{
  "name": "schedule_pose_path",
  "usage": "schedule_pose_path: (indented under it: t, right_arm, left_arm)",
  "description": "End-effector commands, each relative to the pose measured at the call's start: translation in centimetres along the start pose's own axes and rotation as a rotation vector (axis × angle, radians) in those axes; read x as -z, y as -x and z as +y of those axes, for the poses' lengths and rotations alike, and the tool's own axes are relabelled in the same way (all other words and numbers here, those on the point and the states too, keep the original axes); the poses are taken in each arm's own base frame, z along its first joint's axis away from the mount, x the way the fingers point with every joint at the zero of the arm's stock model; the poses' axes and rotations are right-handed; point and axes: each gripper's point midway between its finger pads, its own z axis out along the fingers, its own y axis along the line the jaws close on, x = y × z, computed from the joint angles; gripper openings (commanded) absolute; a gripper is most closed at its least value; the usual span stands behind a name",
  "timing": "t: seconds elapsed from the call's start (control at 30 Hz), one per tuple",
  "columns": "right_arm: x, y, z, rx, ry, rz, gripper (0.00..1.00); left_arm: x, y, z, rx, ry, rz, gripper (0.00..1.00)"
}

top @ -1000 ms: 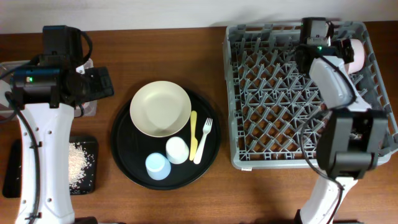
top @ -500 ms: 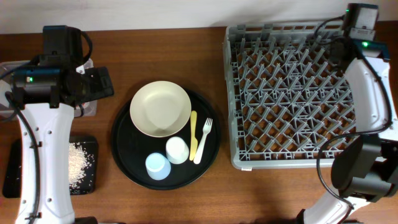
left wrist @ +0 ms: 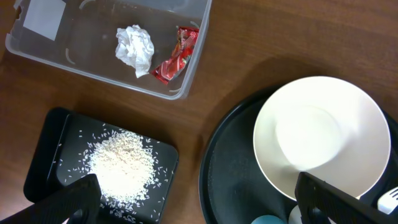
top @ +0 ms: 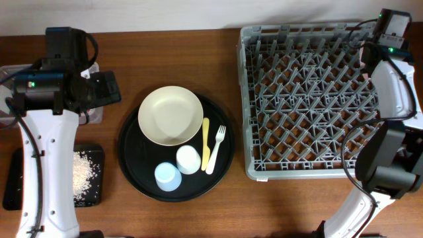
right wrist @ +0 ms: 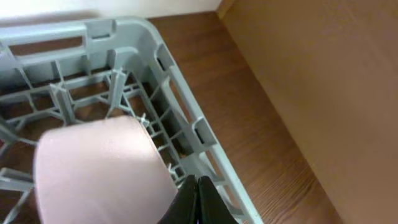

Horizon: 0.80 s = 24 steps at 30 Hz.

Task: Sort waste into correct bins and load items into the dishwasher rack
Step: 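Set the pink bowl into the rack's back right corner and release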

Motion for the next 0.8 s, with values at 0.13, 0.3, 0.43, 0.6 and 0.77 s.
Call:
schedule_pose_path:
  t: [0.13,0.3,0.43,0.6,0.77]
  right_arm:
    - [-0.8,-2.9,3.3,0.001,0.143,0.106,0.04]
    - [-0.4,-2.6,2.0,-0.025,0.134,0.103,0.04]
    - [4.0,0.8,3.6,-0.058,0.34,0.0,0.04]
    - [6.3,0.9,7.3,-0.057,0.594,-0.004,0.04]
    - [2.9,-2.1,8.2,-0.035,0.536,0.087,0.04]
  left_arm:
    - [0.2,0.2,0.3,0.01,0.01,-0.01,0.99]
    - [0.2,0.2,0.3,0.01,0.01,-0.01,0.99]
    - [0.2,0.2,0.3,0.01,0.01,-0.01,0.99]
    - [0.2,0.2,0.3,0.01,0.01,-0.01,0.99]
    - [0.2,0.2,0.3,0.01,0.01,-0.01,0.99]
